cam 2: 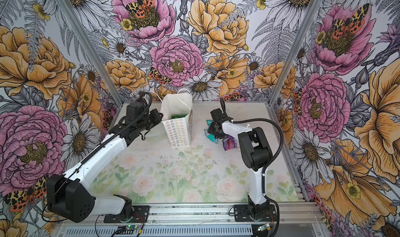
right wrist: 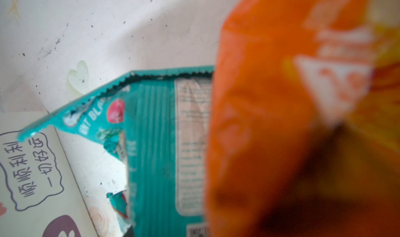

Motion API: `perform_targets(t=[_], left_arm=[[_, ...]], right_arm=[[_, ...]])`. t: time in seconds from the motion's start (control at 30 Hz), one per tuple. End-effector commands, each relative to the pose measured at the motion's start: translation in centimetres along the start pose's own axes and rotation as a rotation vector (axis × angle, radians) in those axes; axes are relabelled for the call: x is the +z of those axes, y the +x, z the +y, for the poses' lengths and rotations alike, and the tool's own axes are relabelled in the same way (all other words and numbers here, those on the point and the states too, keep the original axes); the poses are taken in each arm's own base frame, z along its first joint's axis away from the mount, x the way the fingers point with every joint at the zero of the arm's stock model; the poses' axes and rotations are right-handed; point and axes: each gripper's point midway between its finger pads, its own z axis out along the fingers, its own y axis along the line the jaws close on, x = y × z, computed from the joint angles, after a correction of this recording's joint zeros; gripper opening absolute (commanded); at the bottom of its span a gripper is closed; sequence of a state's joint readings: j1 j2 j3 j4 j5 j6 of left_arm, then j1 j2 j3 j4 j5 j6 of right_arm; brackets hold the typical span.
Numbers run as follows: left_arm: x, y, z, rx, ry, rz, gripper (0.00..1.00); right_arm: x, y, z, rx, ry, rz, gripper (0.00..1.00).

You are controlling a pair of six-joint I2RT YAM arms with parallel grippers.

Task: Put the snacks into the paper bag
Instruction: 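Lower the right gripper and grasp the teal mint packet, then lift the teal packet up toward the bag mouth with the right gripper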

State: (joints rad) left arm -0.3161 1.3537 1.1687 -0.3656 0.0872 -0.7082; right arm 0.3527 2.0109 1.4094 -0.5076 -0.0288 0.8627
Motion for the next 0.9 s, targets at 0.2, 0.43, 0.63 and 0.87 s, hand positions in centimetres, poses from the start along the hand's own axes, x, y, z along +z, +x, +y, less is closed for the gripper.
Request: perform_targets(t=[0.2,0.43,0.63,0.87], left_arm=[[-0.2,0.2,0.1,-0.005,-0.002,0.015,0.00],[-0.2,0.3,0.2,-0.004,-0.002,0.017,0.00],[-0.2,0.2,0.1,-0.004,0.000,0.016,0.00],[-0.2,0.1,0.0,-0.004,0.003,0.016,0.00]], right_arm=[[-3.2,-1.0,0.2,-0.066,-0.012,-0.042,0.29],[-4.7,-1.6,0.8,-0.108,-0.037,-0.069,0.19],[-6.5,-2.0,1.8,-0.135,-0.079,-0.092,0.16],[-11.8,-3.6,4.2,-0.213,-0.174,-0.189,0.13]])
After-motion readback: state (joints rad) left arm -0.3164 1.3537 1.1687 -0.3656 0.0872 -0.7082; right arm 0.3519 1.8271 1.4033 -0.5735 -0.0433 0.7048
